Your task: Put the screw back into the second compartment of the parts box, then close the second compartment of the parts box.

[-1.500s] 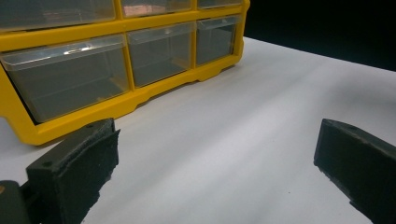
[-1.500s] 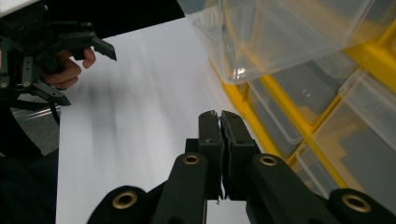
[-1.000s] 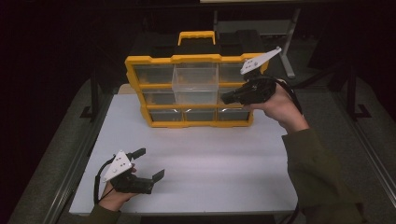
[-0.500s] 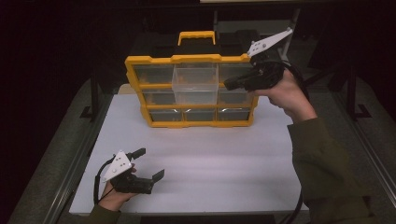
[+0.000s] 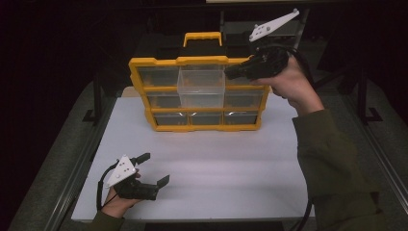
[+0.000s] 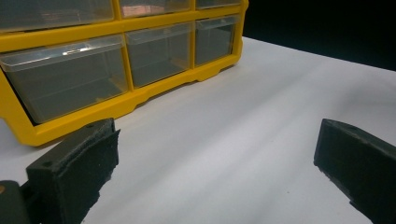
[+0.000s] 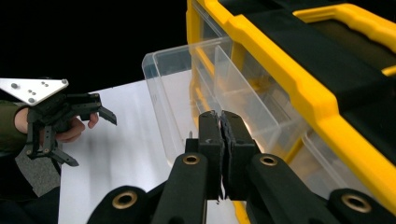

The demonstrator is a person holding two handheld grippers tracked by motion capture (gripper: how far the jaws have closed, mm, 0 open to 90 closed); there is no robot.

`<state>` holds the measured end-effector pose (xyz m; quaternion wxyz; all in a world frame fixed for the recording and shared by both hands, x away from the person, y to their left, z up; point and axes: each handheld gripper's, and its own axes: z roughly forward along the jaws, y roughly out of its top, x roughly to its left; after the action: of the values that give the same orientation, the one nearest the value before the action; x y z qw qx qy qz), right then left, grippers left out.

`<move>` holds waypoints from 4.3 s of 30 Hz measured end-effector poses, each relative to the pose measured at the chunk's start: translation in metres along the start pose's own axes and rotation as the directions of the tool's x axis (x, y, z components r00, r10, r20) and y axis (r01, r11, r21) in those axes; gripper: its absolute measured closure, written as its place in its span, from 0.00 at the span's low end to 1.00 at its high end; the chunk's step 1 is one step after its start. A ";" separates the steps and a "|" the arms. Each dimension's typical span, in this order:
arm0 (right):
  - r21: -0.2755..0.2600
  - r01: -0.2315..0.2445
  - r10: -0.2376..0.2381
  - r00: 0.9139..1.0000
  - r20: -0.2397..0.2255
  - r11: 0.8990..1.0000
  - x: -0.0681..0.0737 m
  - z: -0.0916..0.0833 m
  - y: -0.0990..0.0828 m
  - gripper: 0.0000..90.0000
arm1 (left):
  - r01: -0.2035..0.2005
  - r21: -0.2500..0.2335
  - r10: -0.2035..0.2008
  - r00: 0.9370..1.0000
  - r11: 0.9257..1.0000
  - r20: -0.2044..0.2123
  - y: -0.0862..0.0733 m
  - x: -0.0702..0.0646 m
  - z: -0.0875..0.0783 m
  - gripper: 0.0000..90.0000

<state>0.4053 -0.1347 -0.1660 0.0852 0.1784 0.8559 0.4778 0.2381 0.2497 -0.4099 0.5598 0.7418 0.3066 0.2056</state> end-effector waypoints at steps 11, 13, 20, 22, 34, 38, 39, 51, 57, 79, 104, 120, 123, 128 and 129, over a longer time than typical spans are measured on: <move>-0.002 0.009 -0.009 0.999 -0.031 1.000 0.002 0.022 0.017 0.96 | 0.002 0.000 -0.002 1.000 1.000 0.001 0.000 0.000 0.000 0.00; 0.003 0.010 -0.009 0.999 -0.037 1.000 0.002 0.027 0.020 0.96 | -0.001 0.000 0.001 1.000 1.000 0.002 0.000 0.000 0.000 0.00; 0.023 0.019 -0.018 0.998 -0.053 1.000 0.002 0.044 0.025 0.96 | -0.003 0.001 0.003 1.000 1.000 0.001 0.000 0.002 0.000 0.00; 0.039 0.028 -0.026 0.999 -0.046 0.999 0.001 0.050 0.024 0.96 | -0.006 0.006 0.006 1.000 1.000 -0.001 0.000 0.002 -0.001 0.00; 0.071 0.037 -0.035 0.999 -0.026 0.997 -0.005 0.065 0.022 0.86 | 0.002 -0.004 -0.002 1.000 1.000 0.001 0.000 0.001 -0.001 0.00; 0.048 0.010 -0.009 1.000 -0.013 0.999 -0.005 0.061 0.022 0.84 | 0.003 -0.003 -0.003 1.000 1.000 0.000 0.000 0.001 -0.001 0.00; 0.051 0.003 -0.002 1.000 -0.013 0.999 -0.004 0.060 0.022 0.87 | 0.000 -0.002 0.000 1.000 1.000 0.001 0.000 0.002 -0.001 0.00; 0.034 0.031 -0.029 0.998 -0.052 0.999 0.006 0.048 0.021 0.99 | -0.001 -0.001 0.001 1.000 1.000 0.000 0.000 0.002 -0.001 0.00; 0.019 0.043 -0.041 0.996 -0.081 0.999 0.016 0.043 0.019 0.99 | 0.007 -0.005 -0.007 1.000 1.000 -0.007 -0.001 0.000 -0.002 0.00; 0.040 0.082 -0.077 0.989 -0.125 0.996 0.035 0.052 -0.002 0.99 | 0.006 -0.001 -0.006 1.000 1.000 -0.014 -0.002 0.000 -0.003 0.00; 0.036 0.058 -0.055 0.996 -0.074 0.998 0.017 0.063 0.005 0.99 | 0.008 -0.011 -0.008 1.000 1.000 -0.007 -0.001 0.000 -0.002 0.00; 0.034 0.019 -0.018 1.000 -0.023 0.999 -0.003 0.071 0.010 0.99 | 0.008 -0.009 -0.008 1.000 1.000 -0.009 -0.001 0.000 -0.003 0.00; 0.029 0.011 -0.011 1.000 -0.012 1.000 -0.007 0.073 0.011 0.99 | 0.009 -0.007 -0.009 1.000 1.000 -0.009 -0.001 0.000 -0.003 0.00; 0.019 -0.017 0.017 1.000 0.005 1.000 -0.016 0.076 0.012 0.99 | 0.006 -0.011 -0.006 1.000 1.000 -0.007 -0.001 0.000 -0.002 0.00; 0.020 -0.024 0.023 1.000 0.012 1.000 -0.017 0.076 0.012 0.99 | 0.006 -0.010 -0.006 1.000 1.000 -0.007 -0.001 0.000 -0.003 0.00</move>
<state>0.4481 -0.0752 -0.1965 0.0830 0.1922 0.8580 0.4690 0.2364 0.2517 -0.4098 0.5629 0.7374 0.3099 0.2081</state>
